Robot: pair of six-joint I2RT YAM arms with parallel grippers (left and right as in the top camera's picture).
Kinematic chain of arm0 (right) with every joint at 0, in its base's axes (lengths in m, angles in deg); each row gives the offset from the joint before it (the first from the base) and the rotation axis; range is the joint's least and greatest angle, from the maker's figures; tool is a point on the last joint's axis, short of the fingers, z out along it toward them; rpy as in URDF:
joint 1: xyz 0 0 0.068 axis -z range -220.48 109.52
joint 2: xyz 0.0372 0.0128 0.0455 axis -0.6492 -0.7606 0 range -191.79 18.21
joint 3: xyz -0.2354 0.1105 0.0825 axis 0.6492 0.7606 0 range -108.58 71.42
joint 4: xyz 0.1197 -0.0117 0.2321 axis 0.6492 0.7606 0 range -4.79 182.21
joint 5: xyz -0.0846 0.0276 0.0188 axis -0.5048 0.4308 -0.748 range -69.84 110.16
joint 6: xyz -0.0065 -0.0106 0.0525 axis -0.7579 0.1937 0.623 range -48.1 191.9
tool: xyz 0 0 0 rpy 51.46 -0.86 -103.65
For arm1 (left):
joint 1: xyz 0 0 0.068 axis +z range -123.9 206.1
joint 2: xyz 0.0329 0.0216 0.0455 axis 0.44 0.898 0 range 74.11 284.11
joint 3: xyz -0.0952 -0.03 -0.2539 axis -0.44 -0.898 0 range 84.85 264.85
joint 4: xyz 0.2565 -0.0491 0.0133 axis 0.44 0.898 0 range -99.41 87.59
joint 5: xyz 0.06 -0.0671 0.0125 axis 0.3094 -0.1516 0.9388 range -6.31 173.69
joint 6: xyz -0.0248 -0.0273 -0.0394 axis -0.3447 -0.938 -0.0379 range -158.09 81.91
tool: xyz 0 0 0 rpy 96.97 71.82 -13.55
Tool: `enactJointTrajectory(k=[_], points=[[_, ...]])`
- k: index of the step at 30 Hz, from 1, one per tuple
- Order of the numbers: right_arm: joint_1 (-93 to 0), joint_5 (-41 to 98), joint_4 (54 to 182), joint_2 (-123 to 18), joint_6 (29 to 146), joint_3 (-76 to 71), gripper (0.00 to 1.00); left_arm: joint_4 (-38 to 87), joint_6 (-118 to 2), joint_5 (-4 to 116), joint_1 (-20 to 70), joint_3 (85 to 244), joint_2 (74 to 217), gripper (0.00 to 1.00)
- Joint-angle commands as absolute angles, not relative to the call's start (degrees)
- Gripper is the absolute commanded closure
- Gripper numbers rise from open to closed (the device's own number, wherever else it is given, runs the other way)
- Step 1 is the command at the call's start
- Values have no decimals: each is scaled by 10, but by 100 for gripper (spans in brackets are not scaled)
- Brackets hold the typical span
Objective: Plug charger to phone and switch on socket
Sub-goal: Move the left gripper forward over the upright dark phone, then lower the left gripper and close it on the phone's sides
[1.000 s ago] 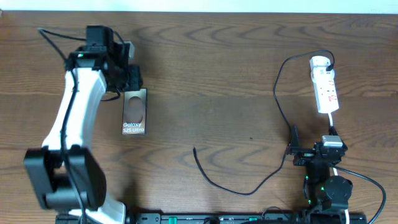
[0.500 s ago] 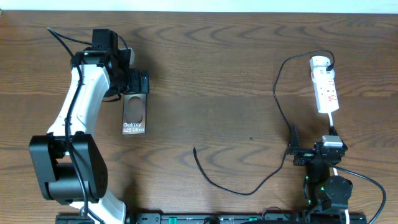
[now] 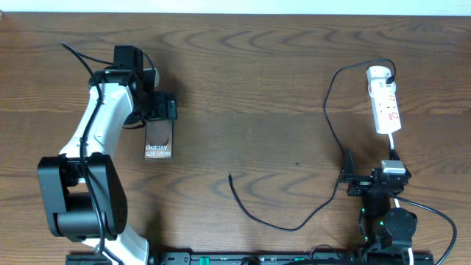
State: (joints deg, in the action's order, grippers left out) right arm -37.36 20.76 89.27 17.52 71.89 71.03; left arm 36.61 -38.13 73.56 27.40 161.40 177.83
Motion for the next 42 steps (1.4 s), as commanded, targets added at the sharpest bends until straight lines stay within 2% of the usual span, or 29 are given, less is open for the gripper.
enactJointTrajectory(k=[1, 21, 42], points=[[-371, 207, 895, 178, 723, 711, 1, 365, -374, 743, 276, 1608, 1779, 2], [-371, 207, 895, 178, 723, 711, 1, 339, -352, 782, 276, 1582, 1825, 2], [-371, 207, 895, 178, 723, 711, 1, 333, -352, 769, 276, 1581, 1870, 2]])
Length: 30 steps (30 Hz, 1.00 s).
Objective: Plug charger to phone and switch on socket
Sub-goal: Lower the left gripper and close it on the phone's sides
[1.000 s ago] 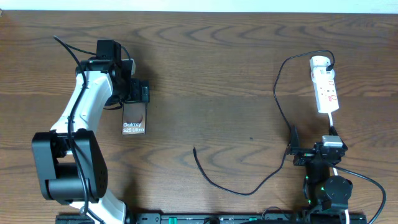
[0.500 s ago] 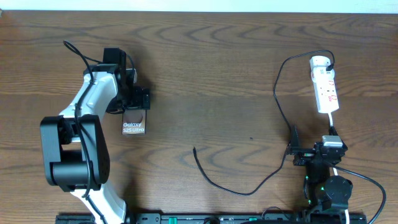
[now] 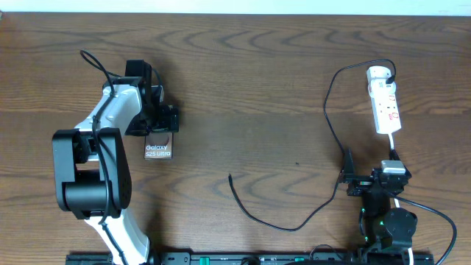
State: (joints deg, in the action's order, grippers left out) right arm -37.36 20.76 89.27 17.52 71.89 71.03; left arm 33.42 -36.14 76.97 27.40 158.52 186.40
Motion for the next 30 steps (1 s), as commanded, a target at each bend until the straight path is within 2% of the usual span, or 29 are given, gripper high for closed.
enactJointTrajectory(k=[1, 30], points=[[-371, 207, 895, 178, 723, 711, 1, 333, -352, 769, 276, 1580, 1870, 2], [-371, 207, 895, 178, 723, 711, 1, 323, -354, 769, 273, 1563, 1870, 2]])
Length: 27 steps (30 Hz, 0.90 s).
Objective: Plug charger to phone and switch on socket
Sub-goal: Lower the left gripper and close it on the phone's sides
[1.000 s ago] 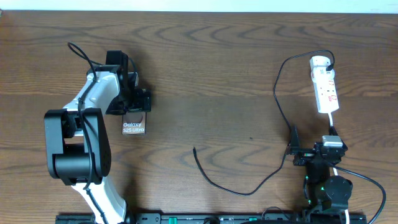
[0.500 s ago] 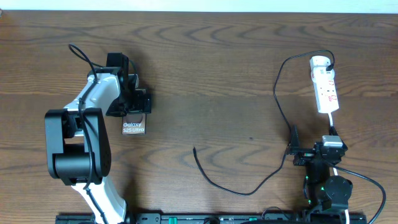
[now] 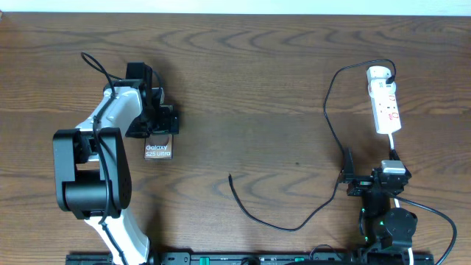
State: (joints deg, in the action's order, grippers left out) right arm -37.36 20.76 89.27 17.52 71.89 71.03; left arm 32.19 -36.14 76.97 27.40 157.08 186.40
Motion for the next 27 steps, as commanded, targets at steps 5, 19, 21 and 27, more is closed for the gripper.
enactJointTrajectory(k=[5, 19, 21, 27], points=[[-371, 207, 895, 178, 723, 711, 1, 322, -354, 787, 259, 1563, 1870, 2], [-371, 207, 895, 178, 723, 711, 1, 323, -358, 816, 252, 1563, 1870, 2], [-371, 207, 895, 178, 723, 711, 1, 323, -358, 816, 252, 1561, 1870, 2], [-371, 207, 895, 178, 723, 711, 1, 299, -358, 816, 252, 1533, 1870, 2]])
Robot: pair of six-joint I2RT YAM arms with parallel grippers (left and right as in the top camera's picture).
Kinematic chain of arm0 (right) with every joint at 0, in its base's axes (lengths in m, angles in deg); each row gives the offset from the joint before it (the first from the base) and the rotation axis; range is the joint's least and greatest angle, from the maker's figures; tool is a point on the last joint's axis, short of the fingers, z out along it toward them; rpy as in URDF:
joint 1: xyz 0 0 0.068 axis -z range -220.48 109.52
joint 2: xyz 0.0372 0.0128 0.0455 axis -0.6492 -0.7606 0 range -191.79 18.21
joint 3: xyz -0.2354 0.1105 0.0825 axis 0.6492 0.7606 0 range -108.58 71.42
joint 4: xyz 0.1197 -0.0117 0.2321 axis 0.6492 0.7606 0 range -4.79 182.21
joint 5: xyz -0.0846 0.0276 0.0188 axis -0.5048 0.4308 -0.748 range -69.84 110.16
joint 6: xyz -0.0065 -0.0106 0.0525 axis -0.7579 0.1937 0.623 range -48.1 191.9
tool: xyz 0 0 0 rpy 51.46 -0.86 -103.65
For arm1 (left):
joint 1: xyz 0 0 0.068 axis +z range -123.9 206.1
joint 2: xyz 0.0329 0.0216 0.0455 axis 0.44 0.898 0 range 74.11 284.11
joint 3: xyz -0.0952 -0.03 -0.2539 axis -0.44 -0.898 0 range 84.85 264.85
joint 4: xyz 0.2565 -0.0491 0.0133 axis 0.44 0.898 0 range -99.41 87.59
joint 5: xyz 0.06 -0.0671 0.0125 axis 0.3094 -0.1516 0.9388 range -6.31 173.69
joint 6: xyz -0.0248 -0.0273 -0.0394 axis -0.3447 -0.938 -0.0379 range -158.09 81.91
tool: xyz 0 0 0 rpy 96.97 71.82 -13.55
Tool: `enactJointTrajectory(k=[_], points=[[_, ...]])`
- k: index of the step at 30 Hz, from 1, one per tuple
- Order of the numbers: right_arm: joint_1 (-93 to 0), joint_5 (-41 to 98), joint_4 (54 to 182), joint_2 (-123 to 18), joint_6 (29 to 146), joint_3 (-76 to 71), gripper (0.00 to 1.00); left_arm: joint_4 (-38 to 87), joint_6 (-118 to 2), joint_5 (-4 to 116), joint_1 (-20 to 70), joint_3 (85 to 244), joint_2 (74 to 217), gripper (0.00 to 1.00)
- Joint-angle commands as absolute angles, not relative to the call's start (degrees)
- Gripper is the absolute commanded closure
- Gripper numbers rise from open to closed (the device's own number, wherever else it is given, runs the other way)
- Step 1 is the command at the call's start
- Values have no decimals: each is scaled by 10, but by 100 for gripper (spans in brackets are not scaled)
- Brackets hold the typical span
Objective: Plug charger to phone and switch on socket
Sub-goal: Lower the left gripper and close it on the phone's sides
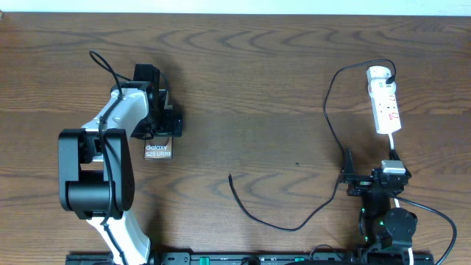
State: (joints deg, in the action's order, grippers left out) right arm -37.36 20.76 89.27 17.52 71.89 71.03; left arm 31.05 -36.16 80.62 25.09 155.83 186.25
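The phone (157, 151), face up with "Galaxy S25 Ultra" on its screen, lies on the table at the left. My left gripper (166, 126) is down over the phone's far end and covers it; its fingers are hidden under the wrist. The white socket strip (384, 99) lies at the far right. From it the black charger cable (328, 118) loops down and left, and its free plug end (231, 177) lies on the table mid-front. My right gripper (346, 171) rests near the front right, beside the cable, with its fingers together.
The wooden table (257, 81) carries nothing else. The left arm's base (92, 191) stands at the front left, and the right arm's base (386, 221) at the front right. A white lead runs from the strip toward the right base.
My left gripper and wrist have shifted slightly to the right over the phone's far end. The phone, the cable and the right arm have not moved.
First my left arm reached from the left, with the gripper just beyond the phone's far end. Then the arm had swung in closer and the gripper sat lower over the phone's top. It stayed there, creeping right. The phone has kept its place.
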Motion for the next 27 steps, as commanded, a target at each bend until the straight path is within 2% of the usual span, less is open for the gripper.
enactJointTrajectory(k=[1, 27], points=[[-371, 207, 895, 178, 723, 711, 1, 299, -358, 816, 252, 1533, 1870, 2], [-371, 207, 895, 178, 723, 711, 1, 291, -347, 812, 252, 1533, 1870, 2]])
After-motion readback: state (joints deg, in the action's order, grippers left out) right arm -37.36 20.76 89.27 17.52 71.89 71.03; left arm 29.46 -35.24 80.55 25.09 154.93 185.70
